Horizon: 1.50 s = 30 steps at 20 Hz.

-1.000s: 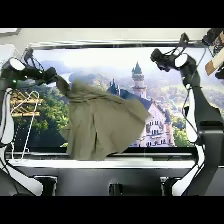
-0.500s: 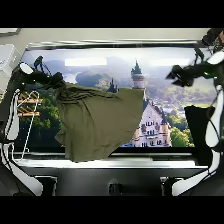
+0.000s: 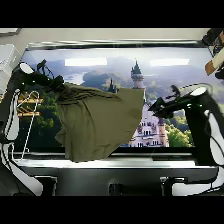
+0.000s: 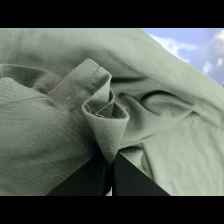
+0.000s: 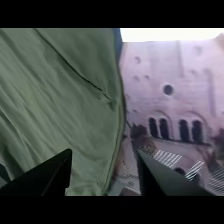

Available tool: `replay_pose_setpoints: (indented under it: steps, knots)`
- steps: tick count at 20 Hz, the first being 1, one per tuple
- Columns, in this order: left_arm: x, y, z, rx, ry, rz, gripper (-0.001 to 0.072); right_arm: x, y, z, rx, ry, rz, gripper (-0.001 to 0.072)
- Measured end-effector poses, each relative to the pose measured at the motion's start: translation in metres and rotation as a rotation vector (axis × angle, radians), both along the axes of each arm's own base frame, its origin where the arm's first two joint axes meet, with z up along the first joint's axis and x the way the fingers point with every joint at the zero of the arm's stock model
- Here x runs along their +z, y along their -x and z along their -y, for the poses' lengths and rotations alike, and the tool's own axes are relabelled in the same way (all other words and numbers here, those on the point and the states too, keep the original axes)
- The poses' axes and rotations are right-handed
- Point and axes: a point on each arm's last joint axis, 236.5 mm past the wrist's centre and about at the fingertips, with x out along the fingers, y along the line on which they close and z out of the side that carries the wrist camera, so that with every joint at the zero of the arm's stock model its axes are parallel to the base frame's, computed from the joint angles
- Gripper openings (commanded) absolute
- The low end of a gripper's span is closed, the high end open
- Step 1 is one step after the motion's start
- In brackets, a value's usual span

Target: Fold the clothes and pants, and hang the long-sleeved shirts on hangers.

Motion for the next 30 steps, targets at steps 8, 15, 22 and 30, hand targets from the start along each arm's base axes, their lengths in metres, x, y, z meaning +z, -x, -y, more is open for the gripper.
replay_pose_setpoints:
  steps: [8, 15, 22, 30]
  knots:
    - [0.002, 0.002, 0.001, 0.001, 0.004, -0.009, 0.0016, -0.046, 0.005, -0.045, -0.008, 0.07, -0.016, 0.0388]
    - [0.002, 0.003, 0.001, 0.001, 0.004, -0.009, 0.0016, -0.054, -0.008, -0.044, -0.055, 0.101, 0.011, 0.0026]
    - [0.012, 0.01, -0.003, -0.004, 0.01, -0.021, 0.0016, 0.063, -0.162, 0.052, -0.413, 0.148, 0.338, 0.0026]
    - [0.012, 0.023, 0.013, -0.053, 0.017, -0.062, 0.0016, 0.105, -0.272, 0.088, -0.668, 0.031, 0.456, 0.0478]
